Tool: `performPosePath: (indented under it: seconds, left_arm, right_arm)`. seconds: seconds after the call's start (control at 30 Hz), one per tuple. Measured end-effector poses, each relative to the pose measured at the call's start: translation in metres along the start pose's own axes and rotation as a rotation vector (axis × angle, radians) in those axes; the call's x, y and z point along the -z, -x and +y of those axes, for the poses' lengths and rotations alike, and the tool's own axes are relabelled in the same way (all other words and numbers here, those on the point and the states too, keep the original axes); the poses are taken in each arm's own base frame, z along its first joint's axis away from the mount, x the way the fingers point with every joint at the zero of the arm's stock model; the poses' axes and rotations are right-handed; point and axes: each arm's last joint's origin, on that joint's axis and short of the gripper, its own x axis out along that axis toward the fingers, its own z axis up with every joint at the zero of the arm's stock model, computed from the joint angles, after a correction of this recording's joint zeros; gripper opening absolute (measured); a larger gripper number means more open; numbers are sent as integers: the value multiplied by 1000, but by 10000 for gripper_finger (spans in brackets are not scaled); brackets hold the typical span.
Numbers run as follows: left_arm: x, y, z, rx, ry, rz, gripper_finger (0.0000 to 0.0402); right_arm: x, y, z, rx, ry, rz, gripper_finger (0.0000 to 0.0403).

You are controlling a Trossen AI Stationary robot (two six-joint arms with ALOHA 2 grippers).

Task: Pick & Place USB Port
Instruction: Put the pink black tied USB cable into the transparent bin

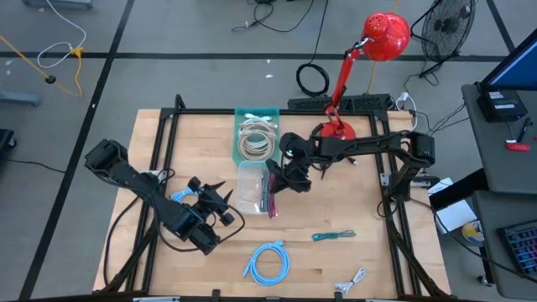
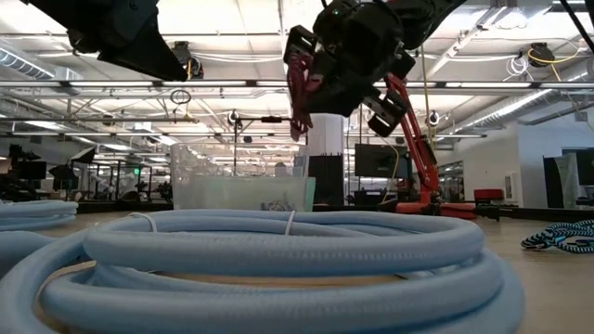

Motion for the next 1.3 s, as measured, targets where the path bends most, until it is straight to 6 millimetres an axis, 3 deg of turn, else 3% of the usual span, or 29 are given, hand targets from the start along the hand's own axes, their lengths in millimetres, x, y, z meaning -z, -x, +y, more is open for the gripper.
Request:
performPosePath:
  seconds: [0.2, 0.43, 0.87, 1.3]
  left_arm:
    - [0, 0, 0, 3, 2, 6, 172]
    - [1, 0, 0, 5, -3, 11, 172]
    - [29, -9, 8, -20, 15, 43, 172]
    - [29, -9, 8, -20, 13, 39, 172]
  right_arm:
    - [8, 5, -8, 22, -33, 15, 9]
    - [29, -21, -19, -49, -87, 28, 9]
    - [49, -22, -13, -110, -148, 52, 8]
    - [64, -37, -3, -133, -181, 53, 8]
